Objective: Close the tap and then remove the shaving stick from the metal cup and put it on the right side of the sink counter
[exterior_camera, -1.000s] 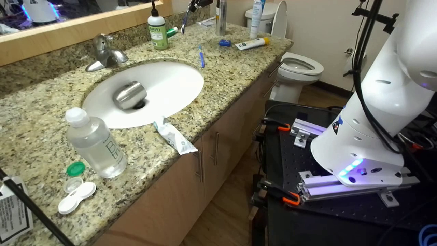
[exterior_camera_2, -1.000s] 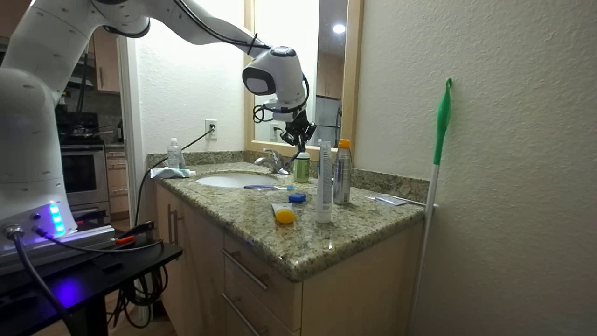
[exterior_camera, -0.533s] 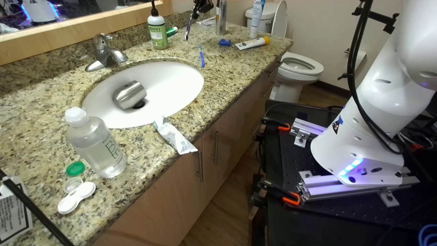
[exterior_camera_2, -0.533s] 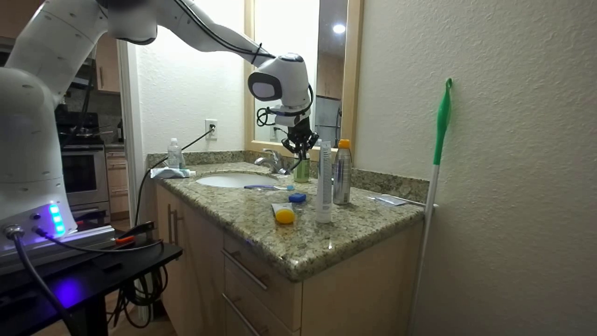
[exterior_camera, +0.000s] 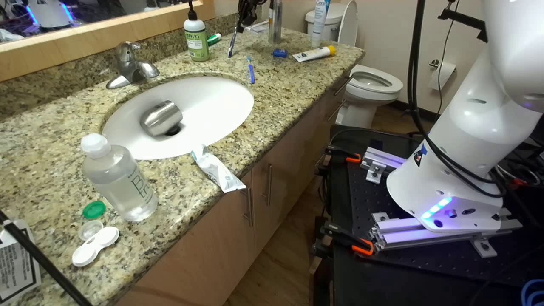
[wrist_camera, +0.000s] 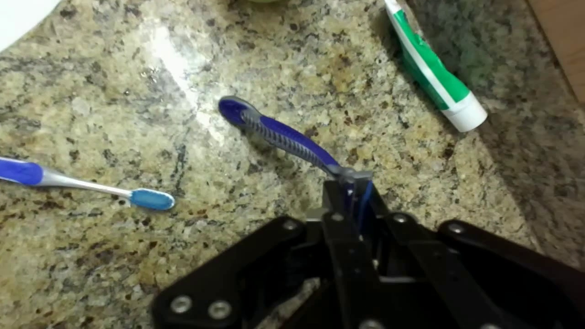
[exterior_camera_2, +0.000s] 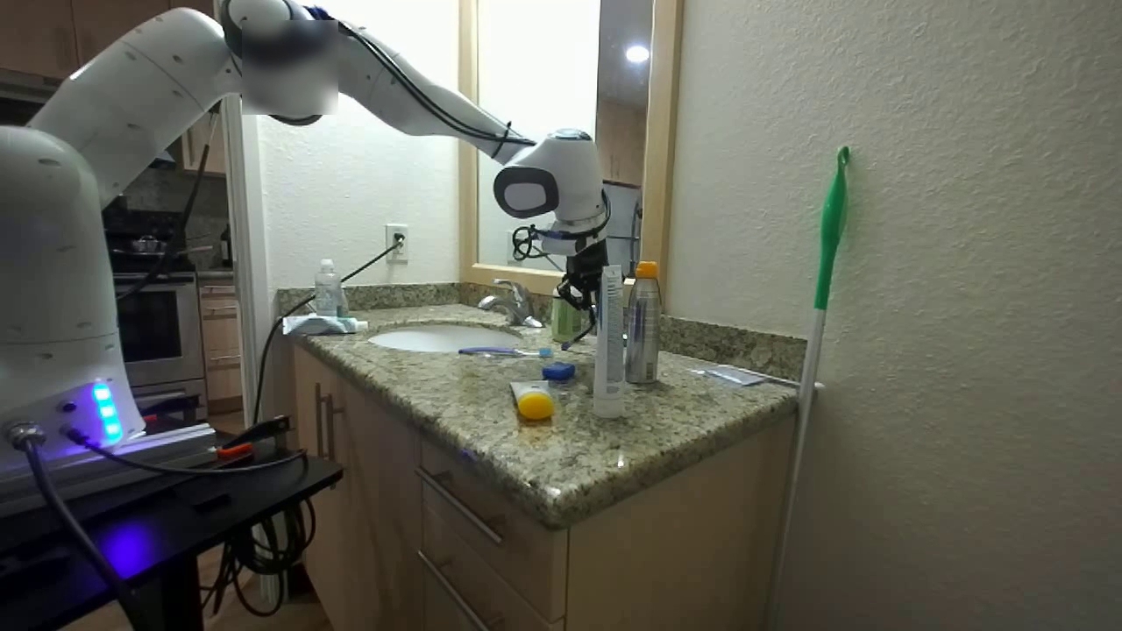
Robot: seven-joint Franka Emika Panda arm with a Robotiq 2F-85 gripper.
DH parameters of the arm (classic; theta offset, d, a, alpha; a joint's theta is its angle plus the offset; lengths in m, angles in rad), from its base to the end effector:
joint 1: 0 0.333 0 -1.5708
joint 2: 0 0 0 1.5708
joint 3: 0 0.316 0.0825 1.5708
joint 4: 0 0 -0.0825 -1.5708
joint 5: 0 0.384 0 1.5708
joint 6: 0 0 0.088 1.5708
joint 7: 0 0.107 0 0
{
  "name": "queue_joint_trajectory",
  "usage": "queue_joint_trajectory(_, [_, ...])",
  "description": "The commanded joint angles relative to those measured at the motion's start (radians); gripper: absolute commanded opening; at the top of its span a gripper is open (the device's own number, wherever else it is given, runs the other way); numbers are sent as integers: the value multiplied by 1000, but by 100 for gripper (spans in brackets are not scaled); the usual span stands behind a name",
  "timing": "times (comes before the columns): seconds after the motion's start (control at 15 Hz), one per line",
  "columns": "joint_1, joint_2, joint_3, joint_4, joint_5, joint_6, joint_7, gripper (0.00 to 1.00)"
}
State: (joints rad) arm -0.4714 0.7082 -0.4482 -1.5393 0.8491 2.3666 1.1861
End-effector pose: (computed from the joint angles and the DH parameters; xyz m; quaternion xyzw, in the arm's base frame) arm 0.4908 -0.5338 0.2867 -0.2914 0.9325 -0.0804 0.1975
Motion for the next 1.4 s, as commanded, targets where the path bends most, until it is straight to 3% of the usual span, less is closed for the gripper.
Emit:
queue_joint_trajectory(0.0, [-43,84,29,130,-87,-82,136,3])
queue_joint_trajectory(0.53, [-73,125,43,234,-263,-141,295,3])
queue_joint_trajectory(0.6, [-78,128,40,239,-290,-144,317,36])
queue_joint_trajectory(0.73, [-94,127,44,246,-344,-164,346,44])
queue_joint_trajectory(1.0, [-115,103,55,232,-413,-164,353,71])
queue_joint_trajectory(1.13, [-86,44,25,166,-391,-110,290,87])
queue_joint_trajectory(1.27, [-84,-51,48,85,-359,-22,174,99])
queue_joint_trajectory(1.33, [-72,-109,48,32,-352,20,130,100])
